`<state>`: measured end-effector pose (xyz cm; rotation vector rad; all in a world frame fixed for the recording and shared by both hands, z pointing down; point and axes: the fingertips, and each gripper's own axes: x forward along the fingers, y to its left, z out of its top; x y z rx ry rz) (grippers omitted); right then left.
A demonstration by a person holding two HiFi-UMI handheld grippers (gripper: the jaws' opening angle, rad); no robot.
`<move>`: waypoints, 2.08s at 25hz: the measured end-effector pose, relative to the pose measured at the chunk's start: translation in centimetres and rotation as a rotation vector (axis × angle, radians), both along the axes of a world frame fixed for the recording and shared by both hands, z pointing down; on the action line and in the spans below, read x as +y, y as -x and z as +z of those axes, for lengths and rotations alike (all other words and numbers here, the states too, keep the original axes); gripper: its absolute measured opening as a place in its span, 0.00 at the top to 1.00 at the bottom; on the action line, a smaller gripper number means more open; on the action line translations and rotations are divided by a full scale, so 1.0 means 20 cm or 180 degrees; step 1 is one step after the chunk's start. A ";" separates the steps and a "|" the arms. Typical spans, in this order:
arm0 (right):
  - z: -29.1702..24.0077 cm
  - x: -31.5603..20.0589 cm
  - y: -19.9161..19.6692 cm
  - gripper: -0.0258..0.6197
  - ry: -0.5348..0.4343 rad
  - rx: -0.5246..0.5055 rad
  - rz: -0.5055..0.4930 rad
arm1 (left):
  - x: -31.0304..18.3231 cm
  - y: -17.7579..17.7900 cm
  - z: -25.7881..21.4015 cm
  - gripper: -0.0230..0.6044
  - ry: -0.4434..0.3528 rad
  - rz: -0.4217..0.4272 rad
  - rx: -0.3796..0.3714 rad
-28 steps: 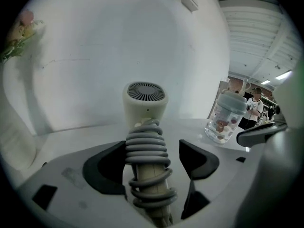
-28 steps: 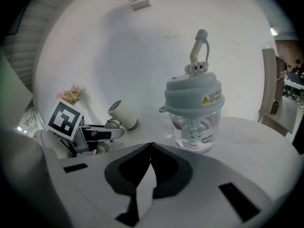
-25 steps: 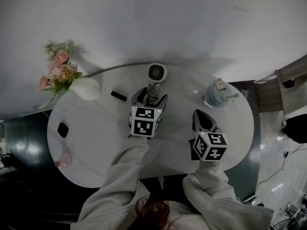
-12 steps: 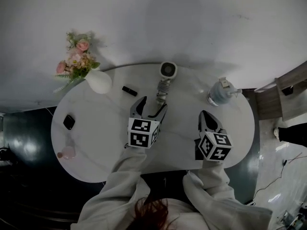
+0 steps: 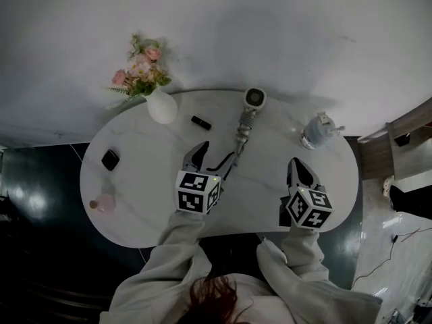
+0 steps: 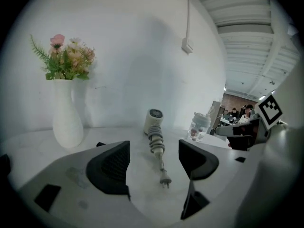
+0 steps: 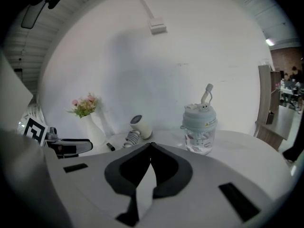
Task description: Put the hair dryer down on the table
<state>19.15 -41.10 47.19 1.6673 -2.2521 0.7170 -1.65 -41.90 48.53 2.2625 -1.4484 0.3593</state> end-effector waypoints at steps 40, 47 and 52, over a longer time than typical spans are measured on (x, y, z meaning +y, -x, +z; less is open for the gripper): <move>-0.48 0.07 0.49 0.88 -0.0768 0.0122 -0.0710 | 0.47 0.79 -0.44 0.94 -0.0834 -0.1269 0.0141; -0.46 0.07 0.45 0.88 -0.0733 0.0132 -0.0642 | 0.44 0.74 -0.42 0.94 -0.0803 -0.1192 0.0154; -0.45 0.08 0.44 0.88 -0.0699 0.0148 -0.0623 | 0.43 0.72 -0.40 0.94 -0.0776 -0.1169 0.0164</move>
